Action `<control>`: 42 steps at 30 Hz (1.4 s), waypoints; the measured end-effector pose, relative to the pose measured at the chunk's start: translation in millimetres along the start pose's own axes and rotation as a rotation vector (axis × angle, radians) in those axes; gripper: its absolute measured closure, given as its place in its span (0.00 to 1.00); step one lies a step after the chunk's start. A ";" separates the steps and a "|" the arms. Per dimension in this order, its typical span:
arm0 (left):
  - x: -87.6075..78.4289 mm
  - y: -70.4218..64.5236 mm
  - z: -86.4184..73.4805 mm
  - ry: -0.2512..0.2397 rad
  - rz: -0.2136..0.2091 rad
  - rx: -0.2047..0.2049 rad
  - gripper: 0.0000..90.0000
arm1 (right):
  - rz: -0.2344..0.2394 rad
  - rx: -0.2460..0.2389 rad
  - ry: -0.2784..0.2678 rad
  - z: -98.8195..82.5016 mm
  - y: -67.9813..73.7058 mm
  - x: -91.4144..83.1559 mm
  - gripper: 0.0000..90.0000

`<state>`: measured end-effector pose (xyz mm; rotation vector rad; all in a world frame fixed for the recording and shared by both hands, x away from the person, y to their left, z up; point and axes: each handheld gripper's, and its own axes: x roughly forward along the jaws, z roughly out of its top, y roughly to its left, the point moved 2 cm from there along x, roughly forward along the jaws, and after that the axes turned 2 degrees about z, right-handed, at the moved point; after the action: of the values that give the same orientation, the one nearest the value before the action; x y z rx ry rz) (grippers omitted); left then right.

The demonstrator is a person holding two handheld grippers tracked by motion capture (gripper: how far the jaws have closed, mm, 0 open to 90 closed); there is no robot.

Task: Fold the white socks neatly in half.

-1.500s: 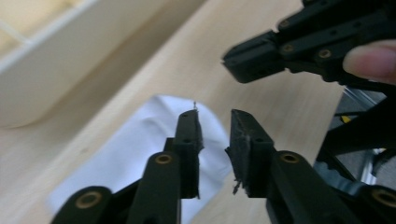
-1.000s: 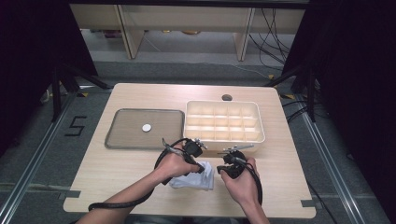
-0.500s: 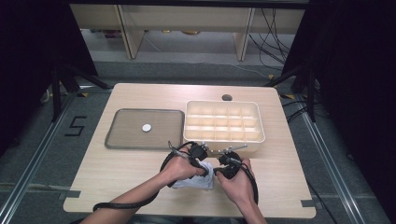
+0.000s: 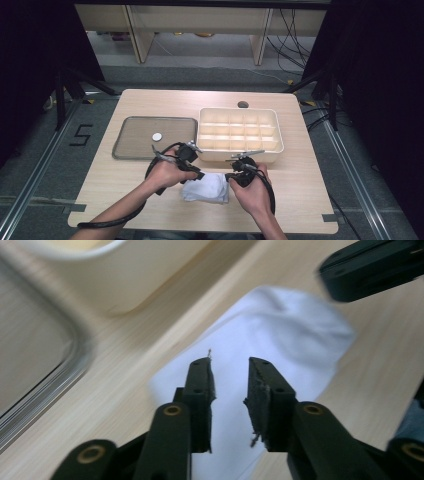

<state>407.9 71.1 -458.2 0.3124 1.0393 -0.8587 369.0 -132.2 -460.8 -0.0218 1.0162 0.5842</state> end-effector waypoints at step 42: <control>30.5 19.6 -28.6 0.054 -0.094 -0.235 0.81 | 0.088 0.017 0.157 -11.9 19.8 49.4 1.00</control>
<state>411.6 86.6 -501.6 0.0888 1.2004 -0.8057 369.4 -96.6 -502.1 -0.0080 1.1788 0.6622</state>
